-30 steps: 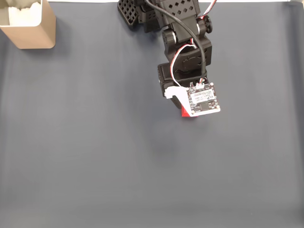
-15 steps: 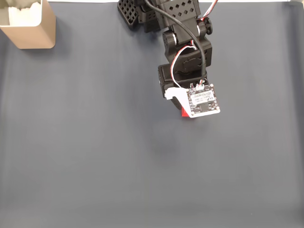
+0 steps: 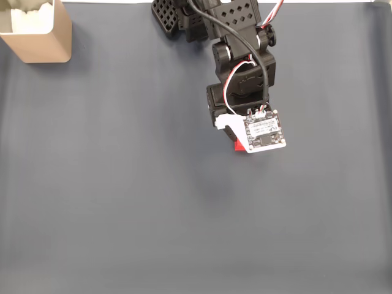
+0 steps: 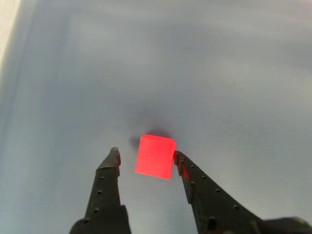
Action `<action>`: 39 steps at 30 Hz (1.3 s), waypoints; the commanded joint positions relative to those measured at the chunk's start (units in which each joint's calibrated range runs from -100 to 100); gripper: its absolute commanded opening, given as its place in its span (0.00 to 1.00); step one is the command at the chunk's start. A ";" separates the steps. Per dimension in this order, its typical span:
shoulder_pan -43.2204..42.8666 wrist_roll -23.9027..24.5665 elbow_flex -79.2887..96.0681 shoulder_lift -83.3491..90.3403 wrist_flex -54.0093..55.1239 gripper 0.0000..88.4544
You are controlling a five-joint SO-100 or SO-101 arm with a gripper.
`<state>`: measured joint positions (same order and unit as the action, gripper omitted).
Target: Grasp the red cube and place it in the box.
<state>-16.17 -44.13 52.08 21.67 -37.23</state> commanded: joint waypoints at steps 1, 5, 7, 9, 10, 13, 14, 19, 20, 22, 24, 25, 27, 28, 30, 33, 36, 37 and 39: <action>-0.52 0.29 -0.80 0.17 0.59 0.25; -0.52 0.10 -0.71 0.17 0.51 0.21; -0.52 0.00 -0.71 0.17 0.43 0.19; -0.52 -0.05 -0.62 0.26 0.43 0.18; -0.52 -0.05 -0.44 0.34 0.43 0.18; -0.52 -0.10 -0.25 0.52 0.43 0.16; -0.52 -0.10 -0.16 0.52 0.43 0.16; -0.59 -0.15 0.02 0.69 0.43 0.10; -0.59 -0.20 0.02 0.69 0.43 0.10; -0.59 -0.29 0.02 0.78 0.43 0.09; -0.59 -0.34 0.02 0.86 0.43 0.08; -0.59 -0.39 0.02 0.86 0.35 0.07; -0.59 -0.44 0.02 1.04 0.35 0.06; -0.59 -0.49 0.02 1.12 0.35 0.06; -0.45 -0.59 0.02 1.38 0.26 0.05; -0.23 -0.78 -0.25 1.73 -0.15 0.04; 0.19 -1.12 -0.98 2.51 -1.29 0.04; 0.48 -1.27 -1.26 2.86 -1.78 0.03; 1.12 -1.76 -1.90 3.81 -2.52 0.03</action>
<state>-16.02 -44.91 52.62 22.80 -38.66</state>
